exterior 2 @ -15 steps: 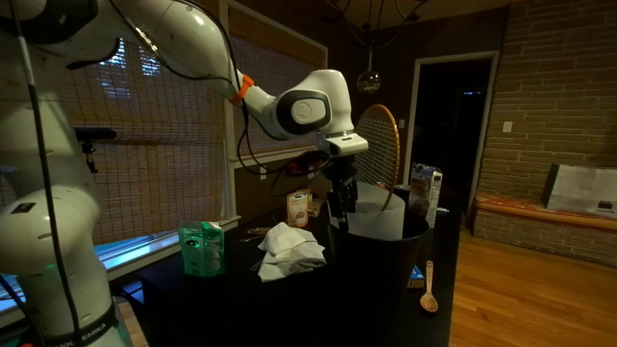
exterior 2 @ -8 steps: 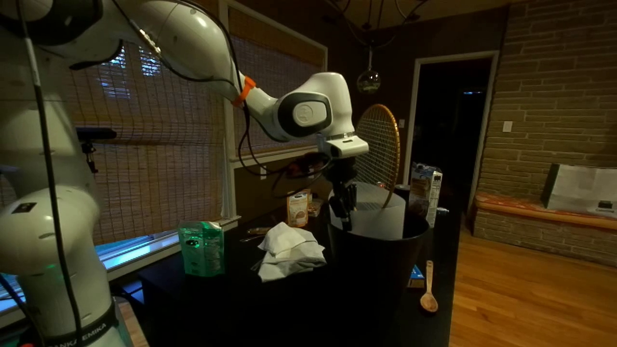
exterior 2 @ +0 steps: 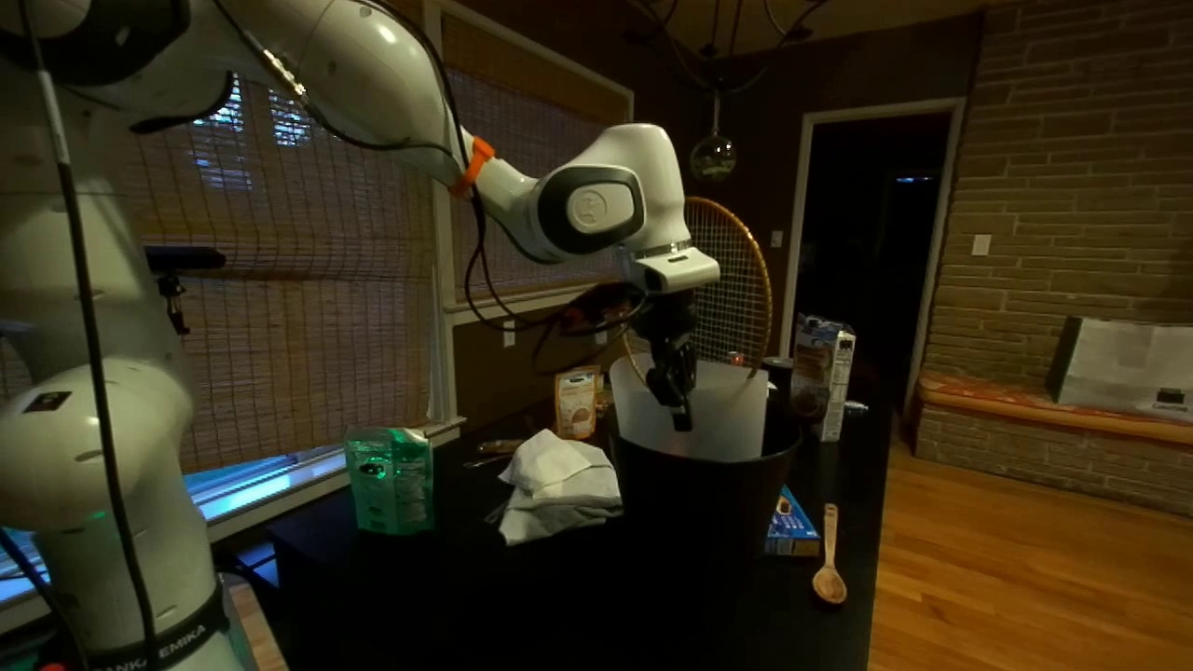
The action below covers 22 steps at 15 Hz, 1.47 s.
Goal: Pick up the clear bin from the black bin and put it on the table
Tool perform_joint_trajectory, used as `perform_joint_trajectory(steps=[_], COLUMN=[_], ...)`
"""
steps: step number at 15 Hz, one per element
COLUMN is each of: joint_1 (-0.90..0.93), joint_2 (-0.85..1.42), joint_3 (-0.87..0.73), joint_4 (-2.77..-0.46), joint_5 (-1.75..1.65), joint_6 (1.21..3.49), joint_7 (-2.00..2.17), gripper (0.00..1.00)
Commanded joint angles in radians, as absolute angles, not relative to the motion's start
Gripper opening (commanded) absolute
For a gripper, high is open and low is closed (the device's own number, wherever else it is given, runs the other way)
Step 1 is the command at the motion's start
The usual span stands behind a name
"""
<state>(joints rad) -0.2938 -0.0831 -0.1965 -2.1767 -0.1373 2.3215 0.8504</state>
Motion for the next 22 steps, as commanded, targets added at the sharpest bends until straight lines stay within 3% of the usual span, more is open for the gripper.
perform_joint_trajectory(steps=[1,9,15,22], joint_1=[-0.283,-0.291,-0.367,-0.496], joint_2=[-0.172,-0.234,-0.253,-0.338], joint_3=[-0.212,-0.265,-0.268,-0.36], joint_4=[-2.141,-1.818,-1.533,-1.587], joint_5=[-0.075,0.178,-0.004,-0.162], joint_6=[2.3,2.074,1.806,1.724], joint_7=[0.805,0.715,0.87,1.006], gripper=[0.01,0.01,0.01,0.01])
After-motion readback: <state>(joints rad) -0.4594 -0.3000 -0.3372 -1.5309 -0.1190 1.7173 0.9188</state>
